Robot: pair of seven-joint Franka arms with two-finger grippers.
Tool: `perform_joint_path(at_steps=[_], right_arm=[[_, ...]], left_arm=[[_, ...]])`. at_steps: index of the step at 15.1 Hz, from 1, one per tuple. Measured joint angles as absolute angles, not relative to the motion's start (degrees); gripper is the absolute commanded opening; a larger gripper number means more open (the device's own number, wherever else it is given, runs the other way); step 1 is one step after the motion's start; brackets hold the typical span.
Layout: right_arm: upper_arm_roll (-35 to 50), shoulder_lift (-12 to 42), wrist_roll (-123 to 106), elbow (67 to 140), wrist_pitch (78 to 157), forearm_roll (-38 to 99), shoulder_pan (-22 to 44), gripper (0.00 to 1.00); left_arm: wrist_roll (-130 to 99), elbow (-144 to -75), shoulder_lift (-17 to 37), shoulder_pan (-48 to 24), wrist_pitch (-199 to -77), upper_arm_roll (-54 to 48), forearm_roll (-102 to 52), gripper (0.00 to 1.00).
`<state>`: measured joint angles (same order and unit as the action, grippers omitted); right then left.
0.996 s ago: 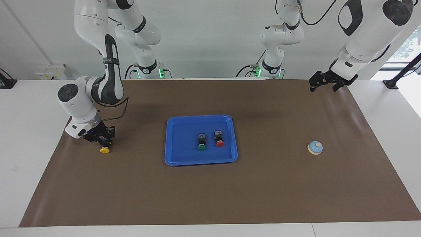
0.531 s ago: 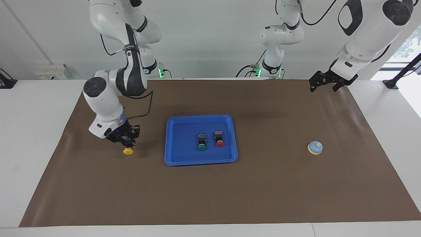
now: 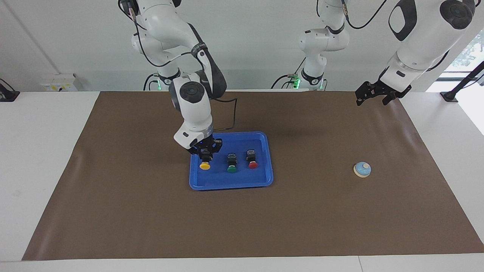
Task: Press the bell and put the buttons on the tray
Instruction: 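Place the yellow button in the tray beside the green one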
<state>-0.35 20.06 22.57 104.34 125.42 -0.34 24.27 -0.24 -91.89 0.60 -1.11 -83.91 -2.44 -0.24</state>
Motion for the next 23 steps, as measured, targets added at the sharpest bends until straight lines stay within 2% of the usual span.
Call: perform_joint_path(at_steps=[3, 7, 8, 10, 11, 16, 23], right_arm=[[-0.5, 22.35, 23.46, 104.27, 126.79, -0.32, 24.64, 0.0], [-0.78, 22.54, 23.46, 106.27, 128.94, -0.31, 24.1, 0.16], [-0.78, 22.54, 23.46, 107.25, 129.93, -0.31, 24.15, 0.36], [-0.77, 22.42, 23.46, 108.15, 130.89, -0.31, 24.25, 0.87], [-0.77, 22.27, 23.46, 108.19, 130.88, -0.31, 24.31, 1.0], [-0.9, 20.47, 23.46, 107.23, 128.42, -0.29, 23.84, 1.0], [-1.27, 7.94, 15.94, 105.29, 110.28, -0.29, 15.55, 1.0]], left_arm=[[-0.24, -91.89, 0.6, -1.11, -83.91, -2.44, -0.24, 1.0], [-0.24, -91.89, 0.6, -1.11, -83.91, -2.44, -0.24, 1.0], [-0.24, -91.89, 0.6, -1.11, -83.91, -2.44, -0.24, 1.0], [-0.24, -91.89, 0.6, -1.11, -83.91, -2.44, -0.24, 1.0], [-0.24, -91.89, 0.6, -1.11, -83.91, -2.44, -0.24, 1.0], [-0.24, -91.89, 0.6, -1.11, -83.91, -2.44, -0.24, 1.0], [-0.24, -91.89, 0.6, -1.11, -83.91, -2.44, -0.24, 1.0]])
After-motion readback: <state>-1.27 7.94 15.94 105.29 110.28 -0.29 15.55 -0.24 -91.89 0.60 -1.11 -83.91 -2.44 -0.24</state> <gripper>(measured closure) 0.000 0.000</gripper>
